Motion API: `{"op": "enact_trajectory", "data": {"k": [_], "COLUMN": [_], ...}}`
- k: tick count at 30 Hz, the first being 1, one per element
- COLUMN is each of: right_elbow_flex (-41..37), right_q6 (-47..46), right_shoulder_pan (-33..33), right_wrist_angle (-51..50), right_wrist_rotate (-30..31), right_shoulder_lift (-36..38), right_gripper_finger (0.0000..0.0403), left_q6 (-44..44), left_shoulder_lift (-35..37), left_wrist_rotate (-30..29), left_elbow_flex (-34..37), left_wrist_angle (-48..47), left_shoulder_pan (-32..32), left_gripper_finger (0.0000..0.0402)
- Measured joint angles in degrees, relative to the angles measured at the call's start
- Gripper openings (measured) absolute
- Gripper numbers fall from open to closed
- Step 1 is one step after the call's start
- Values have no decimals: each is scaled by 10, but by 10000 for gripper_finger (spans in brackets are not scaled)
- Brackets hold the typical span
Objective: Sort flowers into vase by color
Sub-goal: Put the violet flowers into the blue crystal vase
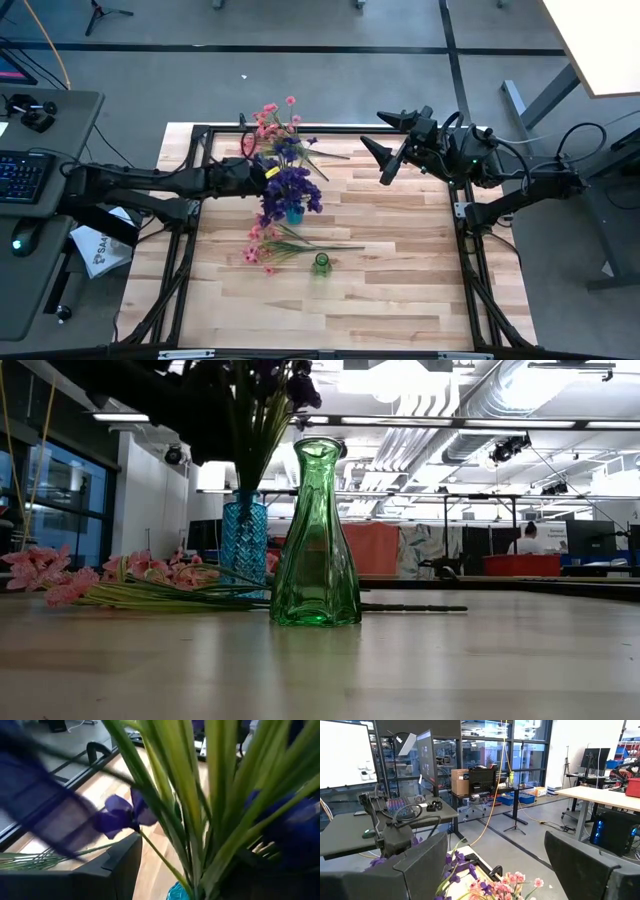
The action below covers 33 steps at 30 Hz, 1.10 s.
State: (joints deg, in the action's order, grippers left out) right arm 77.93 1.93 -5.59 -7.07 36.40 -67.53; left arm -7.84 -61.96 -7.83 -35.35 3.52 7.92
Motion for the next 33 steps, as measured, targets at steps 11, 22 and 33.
{"op": "enact_trajectory", "data": {"k": [11,22,33], "right_elbow_flex": [0,0,0], "right_q6": [0,0,0], "right_shoulder_pan": [0,0,0], "right_wrist_angle": [0,0,0], "right_wrist_rotate": [0,0,0], "right_shoulder_lift": [0,0,0], "right_gripper_finger": [330,330,330], "left_q6": [-5,-7,0], "left_shoulder_lift": [82,185,252], "left_wrist_rotate": [0,-2,-35], "left_elbow_flex": [0,-1,-1], "left_wrist_angle": [-66,-126,-127], "left_shoulder_pan": [0,0,0], "left_gripper_finger": [207,207,207]}}
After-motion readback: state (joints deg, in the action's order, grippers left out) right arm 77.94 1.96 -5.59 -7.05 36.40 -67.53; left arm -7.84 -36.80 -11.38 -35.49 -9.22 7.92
